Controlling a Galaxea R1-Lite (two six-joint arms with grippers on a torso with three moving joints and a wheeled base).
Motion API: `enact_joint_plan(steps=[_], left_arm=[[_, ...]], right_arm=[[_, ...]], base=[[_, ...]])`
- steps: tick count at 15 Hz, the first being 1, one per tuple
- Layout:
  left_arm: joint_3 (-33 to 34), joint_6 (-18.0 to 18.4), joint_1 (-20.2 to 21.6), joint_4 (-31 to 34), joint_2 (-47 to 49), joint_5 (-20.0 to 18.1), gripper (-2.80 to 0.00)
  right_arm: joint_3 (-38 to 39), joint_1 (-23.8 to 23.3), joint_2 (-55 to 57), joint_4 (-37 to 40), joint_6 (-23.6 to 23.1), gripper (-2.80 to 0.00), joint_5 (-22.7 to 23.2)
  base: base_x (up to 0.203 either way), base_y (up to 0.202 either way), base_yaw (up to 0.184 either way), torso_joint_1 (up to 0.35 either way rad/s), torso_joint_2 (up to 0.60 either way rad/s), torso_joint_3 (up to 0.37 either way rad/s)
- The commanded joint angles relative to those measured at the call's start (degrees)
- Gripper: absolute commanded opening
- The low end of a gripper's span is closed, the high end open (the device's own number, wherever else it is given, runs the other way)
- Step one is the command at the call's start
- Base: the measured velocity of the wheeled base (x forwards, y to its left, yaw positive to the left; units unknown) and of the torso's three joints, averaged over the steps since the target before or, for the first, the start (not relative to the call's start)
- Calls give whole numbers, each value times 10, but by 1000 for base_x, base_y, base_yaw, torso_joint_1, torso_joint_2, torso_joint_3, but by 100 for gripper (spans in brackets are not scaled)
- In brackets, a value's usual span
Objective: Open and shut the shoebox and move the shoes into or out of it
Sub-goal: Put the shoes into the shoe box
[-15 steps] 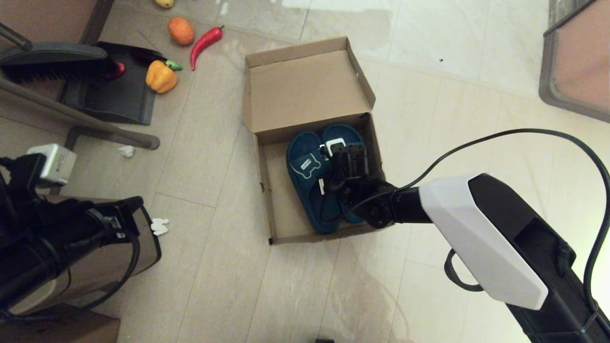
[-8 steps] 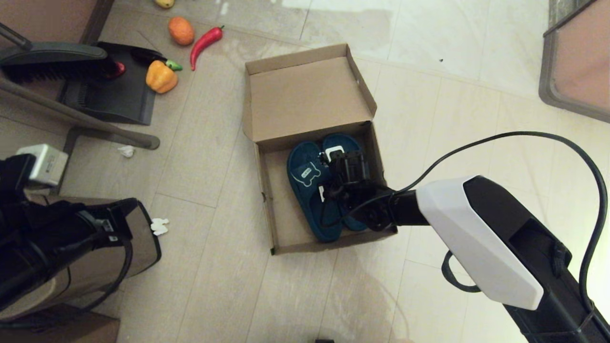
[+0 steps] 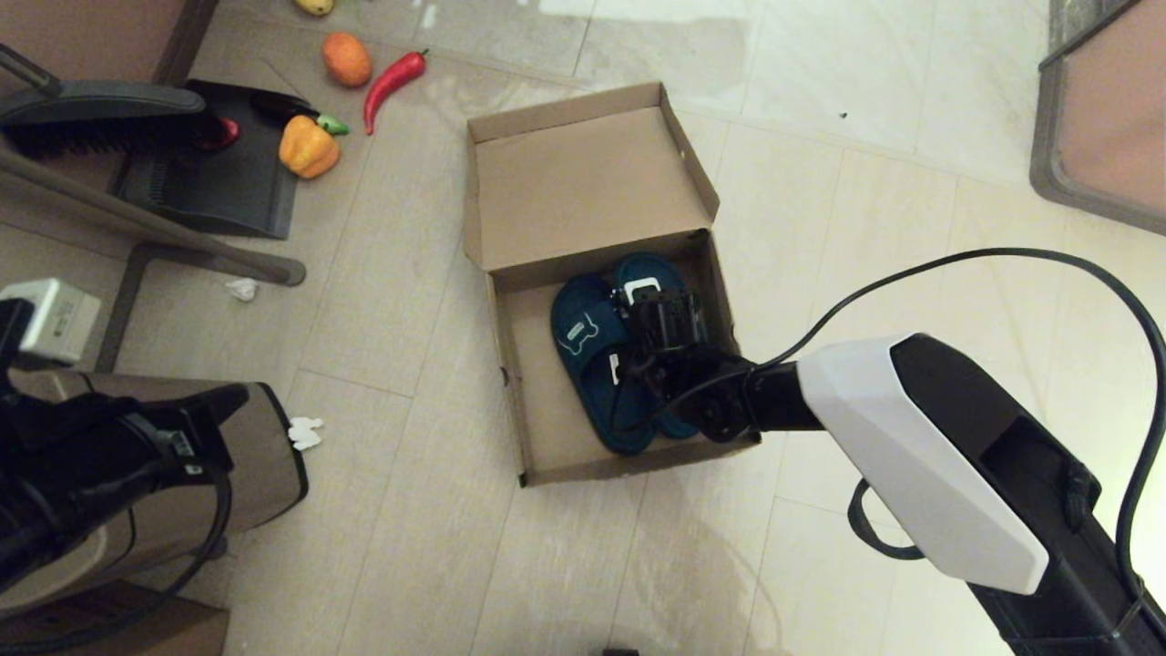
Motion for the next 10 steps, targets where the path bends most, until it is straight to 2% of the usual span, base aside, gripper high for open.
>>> enact_joint_plan(steps=[1,6,10], left_arm=[[-1,0,0,-2,-3,0,-280],[0,0,0,3,-6,0,-280],[1,0,0,27,-20,0,-280]], right_arm=[[20,5,-18,-1,0,0,-1],[139,17,-66,-3,21,0,1],[171,18,-87,-2,31,0,1]], base=[[0,0,0,0,0,0],[0,0,0,0,0,0],[0,0,0,0,0,0]])
